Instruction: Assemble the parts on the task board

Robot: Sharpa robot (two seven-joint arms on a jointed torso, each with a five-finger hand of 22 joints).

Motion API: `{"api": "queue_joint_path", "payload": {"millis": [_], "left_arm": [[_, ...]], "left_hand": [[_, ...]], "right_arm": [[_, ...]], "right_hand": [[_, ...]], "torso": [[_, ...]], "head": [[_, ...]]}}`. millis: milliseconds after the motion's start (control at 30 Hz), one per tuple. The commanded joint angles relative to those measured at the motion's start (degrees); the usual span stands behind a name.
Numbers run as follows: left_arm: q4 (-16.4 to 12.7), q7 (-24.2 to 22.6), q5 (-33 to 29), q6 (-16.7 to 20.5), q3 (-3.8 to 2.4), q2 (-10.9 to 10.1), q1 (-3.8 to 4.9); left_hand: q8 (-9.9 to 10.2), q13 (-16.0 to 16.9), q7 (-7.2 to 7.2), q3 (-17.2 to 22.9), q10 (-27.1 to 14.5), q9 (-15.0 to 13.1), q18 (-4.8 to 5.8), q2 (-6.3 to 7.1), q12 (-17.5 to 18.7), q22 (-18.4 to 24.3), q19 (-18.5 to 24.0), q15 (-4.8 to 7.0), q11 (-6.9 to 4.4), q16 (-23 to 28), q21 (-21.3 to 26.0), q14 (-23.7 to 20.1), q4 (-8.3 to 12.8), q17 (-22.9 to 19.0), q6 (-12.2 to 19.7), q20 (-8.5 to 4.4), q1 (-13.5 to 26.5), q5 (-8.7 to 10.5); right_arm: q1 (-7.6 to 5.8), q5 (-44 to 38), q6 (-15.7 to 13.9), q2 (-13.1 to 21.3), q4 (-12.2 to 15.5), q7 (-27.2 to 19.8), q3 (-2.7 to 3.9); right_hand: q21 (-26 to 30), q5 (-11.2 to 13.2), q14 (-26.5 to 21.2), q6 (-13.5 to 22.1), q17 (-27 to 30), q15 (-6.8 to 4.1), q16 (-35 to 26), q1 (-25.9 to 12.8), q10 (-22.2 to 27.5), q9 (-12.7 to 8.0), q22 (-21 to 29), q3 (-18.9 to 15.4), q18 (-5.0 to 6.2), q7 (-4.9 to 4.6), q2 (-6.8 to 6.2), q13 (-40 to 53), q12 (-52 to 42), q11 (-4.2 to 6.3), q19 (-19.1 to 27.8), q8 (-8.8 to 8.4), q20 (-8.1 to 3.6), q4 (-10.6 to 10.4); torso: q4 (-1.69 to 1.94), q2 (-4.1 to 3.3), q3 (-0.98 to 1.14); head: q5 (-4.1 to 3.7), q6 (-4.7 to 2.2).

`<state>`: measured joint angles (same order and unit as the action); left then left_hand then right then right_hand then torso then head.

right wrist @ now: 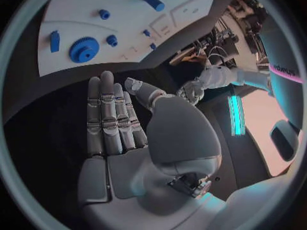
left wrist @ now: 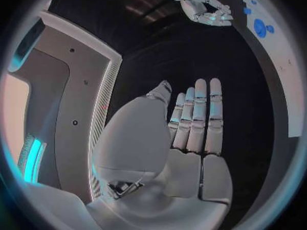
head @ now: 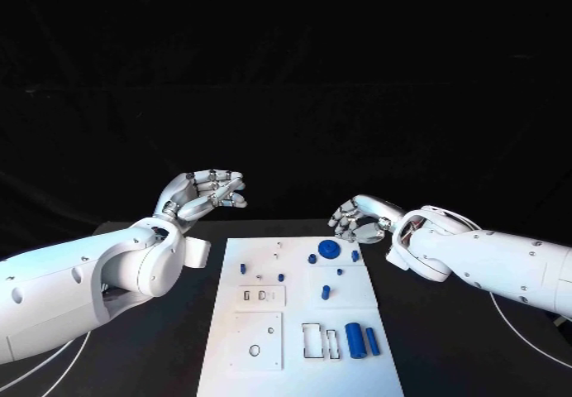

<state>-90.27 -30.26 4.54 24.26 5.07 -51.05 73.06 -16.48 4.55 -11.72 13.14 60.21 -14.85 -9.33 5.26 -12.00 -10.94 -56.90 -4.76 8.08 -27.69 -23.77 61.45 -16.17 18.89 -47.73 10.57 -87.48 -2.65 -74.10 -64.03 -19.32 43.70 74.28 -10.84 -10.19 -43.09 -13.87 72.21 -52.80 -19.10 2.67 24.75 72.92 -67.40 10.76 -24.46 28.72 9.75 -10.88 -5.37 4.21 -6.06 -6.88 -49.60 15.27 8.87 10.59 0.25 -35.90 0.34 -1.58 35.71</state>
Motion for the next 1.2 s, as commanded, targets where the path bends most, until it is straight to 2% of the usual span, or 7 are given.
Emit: {"api": "queue_joint_path", "payload": {"millis": [33, 200, 300, 400, 467, 700, 1200], "left_arm": [[-1.8, 1.9, 2.1, -2.7, -0.11, -0.8, 0.35], [-4.5, 2.7, 2.6, -3.1, -0.21, -2.1, 0.67], [-5.9, 3.1, 2.8, -3.2, -0.32, -2.7, 0.89], [-6.9, 3.4, 2.9, -3.1, -0.39, -3.2, 1.13], [-7.5, 3.5, 2.9, -3.0, -0.42, -3.5, 1.28], [-8.3, 3.7, 2.9, -2.9, -0.48, -4.0, 1.70], [-8.3, 3.8, 2.9, -3.0, -0.51, -4.2, 2.19]], "left_hand": [[0.5, -0.6, -0.40, 0.6, 1.1, 0.0, -0.98, 1.36, 1.5, -0.3, -1.3, 0.11, 0.26, -0.8, -0.8, 1.1, -0.3, 1.4, -0.5, -0.41, 0.0, -0.22], [1.0, -0.7, -0.30, 0.4, 1.2, 0.1, -1.09, 1.85, 2.6, -0.6, -2.3, 0.33, 0.21, -2.7, -1.8, 2.2, -0.2, 3.4, -0.4, -0.52, 0.8, -0.21], [1.2, -0.7, -0.21, 0.4, 1.1, 0.1, -1.07, 2.00, 3.2, -0.9, -2.5, 0.38, 0.18, -3.7, -2.3, 2.1, -0.1, 4.5, -0.4, -0.63, 0.9, -0.21], [1.3, -0.7, -0.20, 0.4, 1.0, 0.1, -1.04, 2.08, 3.6, -1.0, -2.5, 0.36, 0.20, -4.4, -2.5, 1.8, 0.0, 5.2, -0.3, -0.66, 1.0, -0.21], [1.5, -0.7, -0.19, 0.4, 0.9, 0.1, -1.02, 2.17, 3.9, -1.1, -2.5, 0.33, 0.25, -4.9, -2.7, 1.5, 0.0, 5.8, -0.3, -0.67, 1.0, -0.20], [1.8, -0.6, -0.31, 0.2, 0.7, 0.1, -0.96, 2.31, 4.5, -1.3, -2.3, 0.18, 0.36, -5.9, -3.1, 0.6, -0.1, 6.9, 0.0, -0.61, 1.4, -0.21], [2.1, -0.6, -0.50, -0.1, 0.5, 0.1, -0.91, 2.29, 5.1, -1.3, -1.7, -0.05, 0.56, -6.7, -3.2, -0.6, -0.1, 8.0, 0.3, -0.44, 1.9, -0.20]], "right_arm": [[-0.61, -16.5, 2.8, -0.7, 0.3, 6.3, 0.10], [-1.66, -25.2, 3.6, -1.9, 1.0, 9.4, 0.21], [-2.34, -29.6, 4.8, -2.5, 1.6, 11.0, 0.28], [-2.90, -32.4, 5.8, -3.1, 2.3, 12.2, 0.31], [-3.21, -33.7, 6.6, -3.4, 2.8, 12.7, 0.32], [-3.79, -36.1, 9.3, -4.3, 3.6, 13.6, 0.30], [-3.60, -39.2, 13.6, -5.4, 3.9, 14.7, 0.11]], "right_hand": [[-9.6, -0.9, 10.5, -2.6, -8.0, -2.59, 8.9, -1.4, -3.9, 1.0, -6.0, 0.3, 0.79, 1.07, -1.77, 0.8, 1.2, 1.67, -5.6, -0.33, -2.52, 0.5], [-11.7, -1.1, 11.2, -2.8, -12.0, -2.69, 14.0, -2.8, -3.8, 1.7, -8.0, 1.5, 0.60, 1.26, -2.82, 1.6, 2.0, 1.82, -7.5, -0.78, -2.77, -0.1], [-17.6, -1.0, 11.9, -2.5, -16.0, -2.64, 19.5, -3.5, -3.1, 2.3, -16.8, 2.5, -0.84, 1.33, -3.71, 2.0, 2.4, 1.81, -13.1, -1.22, -2.77, -0.7], [-22.3, -0.7, 13.0, -2.2, -26.0, -2.55, 30.0, -4.0, -2.2, 2.9, -24.1, 3.5, -2.04, 1.43, -4.42, 2.2, 2.4, 1.79, -17.6, -1.57, -2.73, -1.3], [-23.8, -0.6, 13.0, -1.9, -29.0, -2.45, 33.3, -4.0, -1.7, 3.3, -26.4, 4.0, -2.42, 1.42, -4.67, 2.3, 2.4, 1.66, -18.8, -1.76, -2.63, -1.5], [-25.1, 0.3, 12.6, -1.2, -32.3, -2.15, 37.2, -4.2, 0.6, 3.8, -28.5, 4.4, -2.73, 1.52, -5.39, 2.1, 2.5, 1.31, -19.7, -2.21, -2.39, -2.0], [-26.8, 1.6, 12.6, -0.7, -35.9, -1.76, 41.2, -4.4, 3.6, 4.6, -31.6, 4.1, -3.21, 1.45, -5.90, 1.9, 2.5, 0.94, -21.2, -2.45, -2.00, -2.7]], "torso": [[0.41, -1.64, 0.15], [0.73, -2.89, 0.23], [1.03, -3.60, 0.24], [1.23, -4.23, 0.20], [1.32, -4.69, 0.19], [1.75, -5.56, 0.06], [2.21, -6.49, 0.19]], "head": [[-0.20, -0.32], [-0.46, -0.53], [-0.81, -0.59], [-1.10, -0.65], [-1.25, -0.72], [-1.71, -0.72], [-1.91, -0.20]]}}
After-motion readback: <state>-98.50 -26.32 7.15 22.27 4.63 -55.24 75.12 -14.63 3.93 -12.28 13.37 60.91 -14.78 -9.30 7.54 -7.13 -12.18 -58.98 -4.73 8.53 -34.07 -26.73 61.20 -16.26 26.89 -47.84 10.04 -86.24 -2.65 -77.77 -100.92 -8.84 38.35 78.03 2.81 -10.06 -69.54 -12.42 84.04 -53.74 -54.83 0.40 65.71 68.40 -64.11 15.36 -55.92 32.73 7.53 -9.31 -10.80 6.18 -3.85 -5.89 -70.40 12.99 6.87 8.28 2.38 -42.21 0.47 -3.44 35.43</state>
